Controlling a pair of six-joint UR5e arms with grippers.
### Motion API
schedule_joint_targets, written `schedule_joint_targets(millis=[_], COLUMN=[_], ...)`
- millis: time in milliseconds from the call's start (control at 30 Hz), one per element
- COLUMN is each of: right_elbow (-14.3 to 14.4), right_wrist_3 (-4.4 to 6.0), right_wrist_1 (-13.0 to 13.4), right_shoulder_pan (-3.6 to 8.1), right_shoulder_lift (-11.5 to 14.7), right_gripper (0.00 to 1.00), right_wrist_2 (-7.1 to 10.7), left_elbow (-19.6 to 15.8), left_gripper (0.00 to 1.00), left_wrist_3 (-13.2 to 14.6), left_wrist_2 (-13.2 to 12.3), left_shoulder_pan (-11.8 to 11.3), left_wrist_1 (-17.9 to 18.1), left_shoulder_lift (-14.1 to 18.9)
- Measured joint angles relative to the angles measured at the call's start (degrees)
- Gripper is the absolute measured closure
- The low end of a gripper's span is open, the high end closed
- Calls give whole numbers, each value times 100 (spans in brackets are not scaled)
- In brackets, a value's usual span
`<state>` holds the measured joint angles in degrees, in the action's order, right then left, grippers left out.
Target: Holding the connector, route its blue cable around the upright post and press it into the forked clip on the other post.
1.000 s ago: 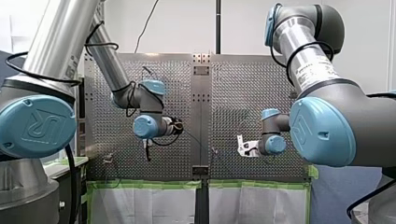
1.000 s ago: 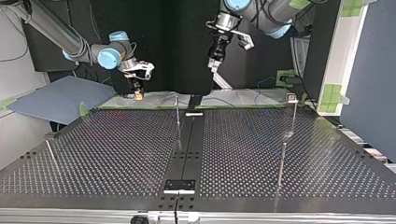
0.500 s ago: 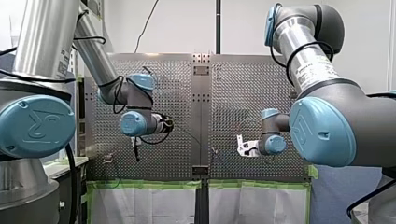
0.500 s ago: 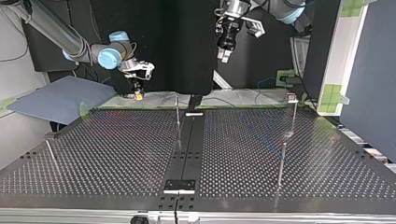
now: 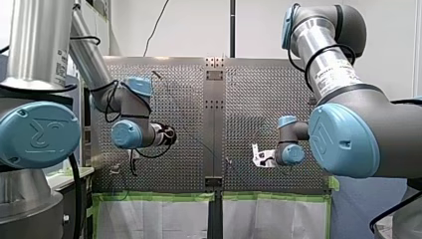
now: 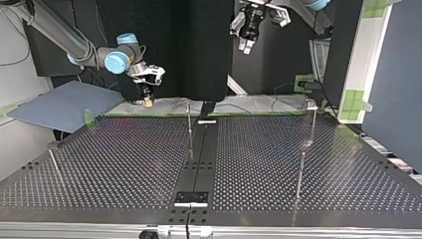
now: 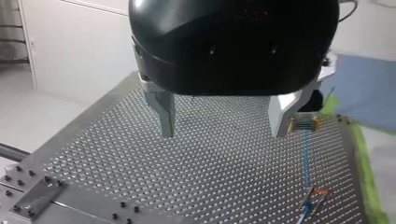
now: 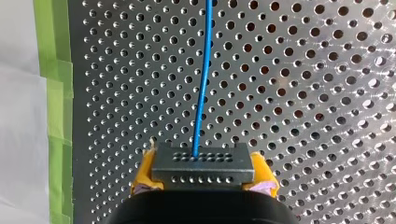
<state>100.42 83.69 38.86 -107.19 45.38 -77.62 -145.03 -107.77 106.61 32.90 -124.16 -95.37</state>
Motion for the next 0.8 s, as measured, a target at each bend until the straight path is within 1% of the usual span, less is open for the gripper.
schedule_joint_targets(millis=[133, 267, 400, 500, 567, 600, 667, 733, 800], right_elbow=[0, -33, -160, -209, -220, -224, -227, -233, -249], right_wrist_3=[0, -19, -107, -129, -103, -72, -1, 93, 157], right_wrist_1=[0, -27, -164, -299, -353, -371, -377, -371, -376], right_shoulder_pan=[-6, -5, 18, 39, 46, 51, 52, 48, 38], right_shoulder_lift=[0, 0, 32, 137, 223, 279, 370, 476, 571], right_gripper=[100, 100, 100, 100, 100, 100, 100, 100, 100], right_wrist_2=[0, -4, -78, -147, -166, -169, -163, -147, -111], left_elbow=[-144, -169, -149, -120, -109, -107, -104, -103, -102], left_gripper=[0, 0, 0, 0, 0, 0, 0, 0, 0], left_wrist_3=[-82, -93, -94, -94, -93, -92, -89, -87, -86], left_wrist_2=[-135, -198, -195, -192, -190, -190, -191, -197, -197], left_shoulder_pan=[-5, -7, -4, -3, -2, -2, -2, -2, -4], left_wrist_1=[173, 349, 516, 662, 761, 798, 897, 1005, 1095], left_shoulder_lift=[-165, -340, -505, -652, -749, -787, -886, -993, -1060])
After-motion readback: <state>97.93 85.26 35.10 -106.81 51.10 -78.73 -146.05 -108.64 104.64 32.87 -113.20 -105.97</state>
